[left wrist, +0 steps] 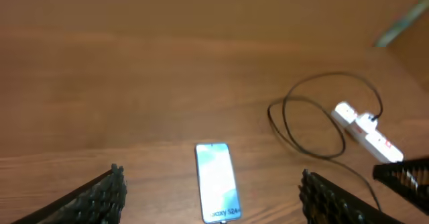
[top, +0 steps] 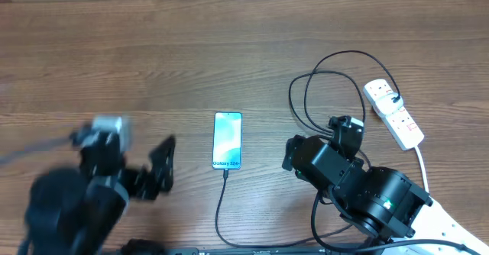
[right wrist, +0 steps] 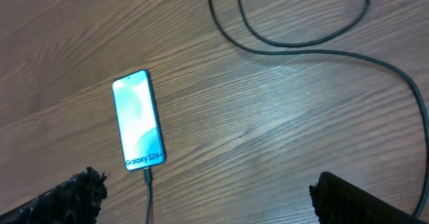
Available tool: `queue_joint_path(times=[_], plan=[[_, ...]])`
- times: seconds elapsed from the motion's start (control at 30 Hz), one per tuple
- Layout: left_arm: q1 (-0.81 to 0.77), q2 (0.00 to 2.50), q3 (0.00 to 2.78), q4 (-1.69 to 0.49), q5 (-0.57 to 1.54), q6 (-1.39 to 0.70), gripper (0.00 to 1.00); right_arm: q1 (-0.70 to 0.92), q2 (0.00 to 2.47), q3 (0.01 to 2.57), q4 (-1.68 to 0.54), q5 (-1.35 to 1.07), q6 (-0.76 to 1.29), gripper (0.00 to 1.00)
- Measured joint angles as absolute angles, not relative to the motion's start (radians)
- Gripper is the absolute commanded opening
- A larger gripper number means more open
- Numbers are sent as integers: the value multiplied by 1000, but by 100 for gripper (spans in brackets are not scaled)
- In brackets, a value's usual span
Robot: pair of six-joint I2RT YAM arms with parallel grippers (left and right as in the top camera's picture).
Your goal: Plug charger to phone and switch on socket
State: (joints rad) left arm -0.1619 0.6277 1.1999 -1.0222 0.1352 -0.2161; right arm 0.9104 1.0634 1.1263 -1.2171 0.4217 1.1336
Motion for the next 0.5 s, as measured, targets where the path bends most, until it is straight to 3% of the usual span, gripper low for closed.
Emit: queue_joint_path(times=[0.23, 0.5], plan=[[-162, 399, 1023, -1023, 65, -238, 100, 910, 1063, 1125, -1225, 438, 1162, 100], [-162, 387, 892, -1014, 18, -339, 100, 910, 1063, 1125, -1235, 446, 1189, 100]])
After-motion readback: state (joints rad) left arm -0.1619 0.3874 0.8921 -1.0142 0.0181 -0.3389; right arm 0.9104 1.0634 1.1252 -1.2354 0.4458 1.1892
